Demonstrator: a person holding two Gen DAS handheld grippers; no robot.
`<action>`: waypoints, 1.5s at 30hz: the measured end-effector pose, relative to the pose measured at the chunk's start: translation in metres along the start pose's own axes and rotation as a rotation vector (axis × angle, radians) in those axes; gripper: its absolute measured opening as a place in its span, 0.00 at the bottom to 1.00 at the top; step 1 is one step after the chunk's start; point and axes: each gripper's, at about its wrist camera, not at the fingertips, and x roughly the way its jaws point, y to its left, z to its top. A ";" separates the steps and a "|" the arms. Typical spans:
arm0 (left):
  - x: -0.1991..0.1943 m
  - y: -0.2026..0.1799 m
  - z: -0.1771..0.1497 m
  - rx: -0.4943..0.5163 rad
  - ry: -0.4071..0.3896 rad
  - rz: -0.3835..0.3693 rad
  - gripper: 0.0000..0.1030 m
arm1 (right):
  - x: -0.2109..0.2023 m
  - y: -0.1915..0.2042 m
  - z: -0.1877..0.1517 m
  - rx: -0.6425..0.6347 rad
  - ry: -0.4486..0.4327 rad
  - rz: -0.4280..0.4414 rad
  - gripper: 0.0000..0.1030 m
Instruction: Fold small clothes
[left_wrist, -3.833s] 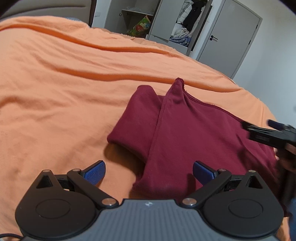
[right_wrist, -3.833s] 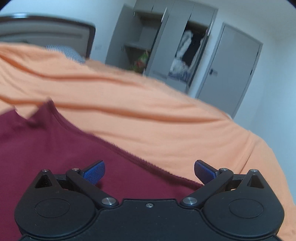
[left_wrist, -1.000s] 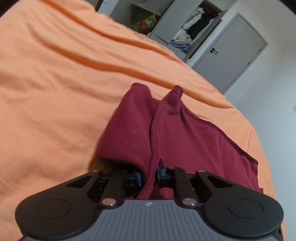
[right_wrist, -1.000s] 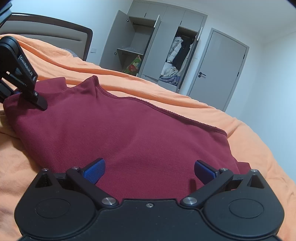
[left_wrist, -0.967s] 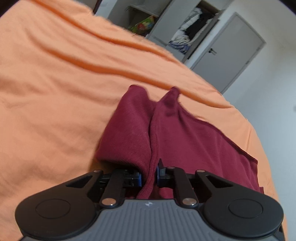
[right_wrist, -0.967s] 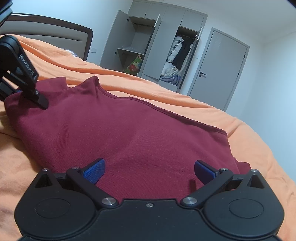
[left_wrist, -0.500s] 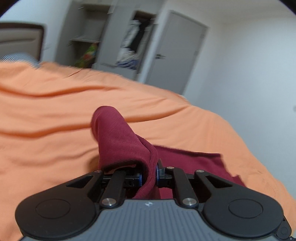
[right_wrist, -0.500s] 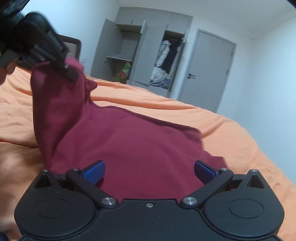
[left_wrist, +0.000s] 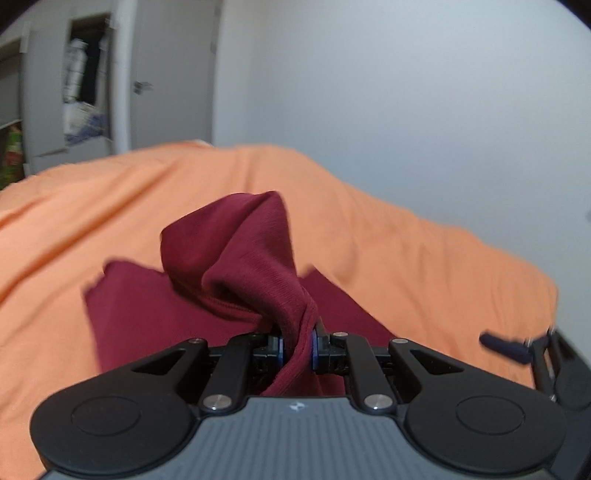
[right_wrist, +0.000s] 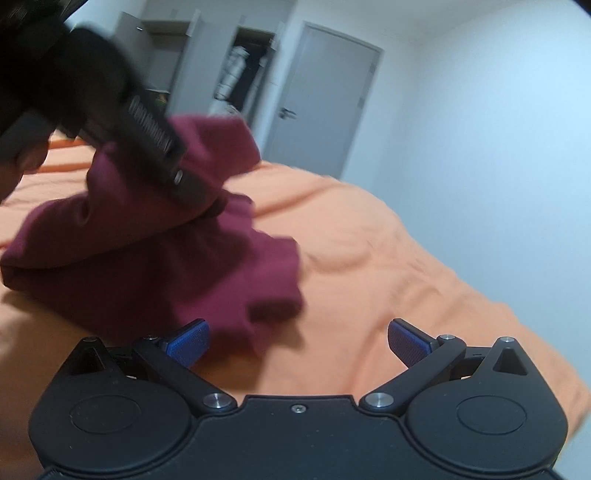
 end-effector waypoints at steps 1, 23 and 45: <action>0.007 -0.007 -0.004 0.017 0.017 0.002 0.13 | -0.001 -0.004 -0.003 0.008 0.008 -0.010 0.99; -0.062 0.039 -0.034 -0.208 -0.079 0.058 0.99 | 0.002 -0.027 -0.013 0.174 0.050 -0.017 0.99; -0.064 0.118 -0.093 -0.501 0.066 0.233 0.99 | 0.046 -0.028 0.073 0.529 0.051 0.340 1.00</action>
